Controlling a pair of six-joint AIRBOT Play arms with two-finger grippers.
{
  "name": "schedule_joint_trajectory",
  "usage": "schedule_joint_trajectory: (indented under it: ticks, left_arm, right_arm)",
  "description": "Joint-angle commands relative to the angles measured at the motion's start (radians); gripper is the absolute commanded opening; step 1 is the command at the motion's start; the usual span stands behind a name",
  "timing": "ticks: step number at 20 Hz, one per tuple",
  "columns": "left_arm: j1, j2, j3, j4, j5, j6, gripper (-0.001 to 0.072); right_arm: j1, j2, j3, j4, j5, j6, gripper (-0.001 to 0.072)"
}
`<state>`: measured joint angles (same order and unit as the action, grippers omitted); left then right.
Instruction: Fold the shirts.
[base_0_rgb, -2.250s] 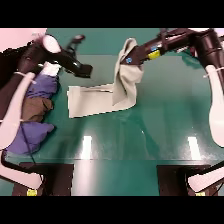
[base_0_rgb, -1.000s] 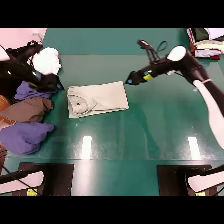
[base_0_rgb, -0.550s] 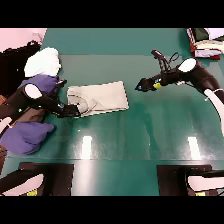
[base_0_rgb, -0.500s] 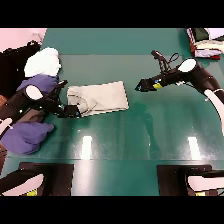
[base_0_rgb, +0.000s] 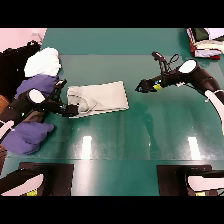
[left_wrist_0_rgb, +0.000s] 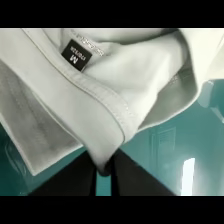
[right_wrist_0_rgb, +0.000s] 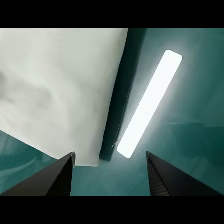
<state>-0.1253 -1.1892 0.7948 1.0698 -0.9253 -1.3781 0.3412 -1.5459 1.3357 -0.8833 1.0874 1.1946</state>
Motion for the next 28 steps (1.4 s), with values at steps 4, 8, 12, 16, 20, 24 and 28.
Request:
schedule_joint_trajectory:
  ticks: [4, 8, 12, 16, 20, 24, 28]
  left_arm:
    - [0.028, 0.002, 0.13, 0.237, -0.23, 0.026, 0.0023]
    - [0.105, 0.002, 0.223, 0.364, -0.384, 0.05, 0.0024]
    - [0.124, -0.001, 0.223, 0.299, -0.397, 0.042, 0.0036]
    - [0.124, 0.0, 0.223, 0.232, -0.406, 0.043, 0.0036]
    - [0.124, -0.002, 0.223, 0.23, -0.39, 0.074, 0.0036]
    - [0.124, -0.006, 0.222, 0.176, -0.345, 0.077, 0.0034]
    - [0.124, -0.006, 0.222, 0.164, -0.278, 0.068, 0.039]
  right_arm:
    - [0.0, 0.001, 0.0, -0.002, 0.018, 0.002, 0.0502]
    - [0.0, 0.001, 0.0, -0.003, 0.02, 0.006, 0.0502]
    - [0.0, 0.0, 0.0, -0.001, 0.025, 0.052, 0.0619]
    - [0.0, -0.012, -0.001, 0.001, 0.047, 0.074, 0.066]
    - [0.0, -0.036, 0.0, 0.003, 0.057, 0.088, 0.0656]
    - [0.0, -0.036, -0.001, 0.053, 0.057, 0.088, 0.0655]
    - [0.0, -0.036, -0.001, 0.053, 0.058, 0.088, 0.0595]
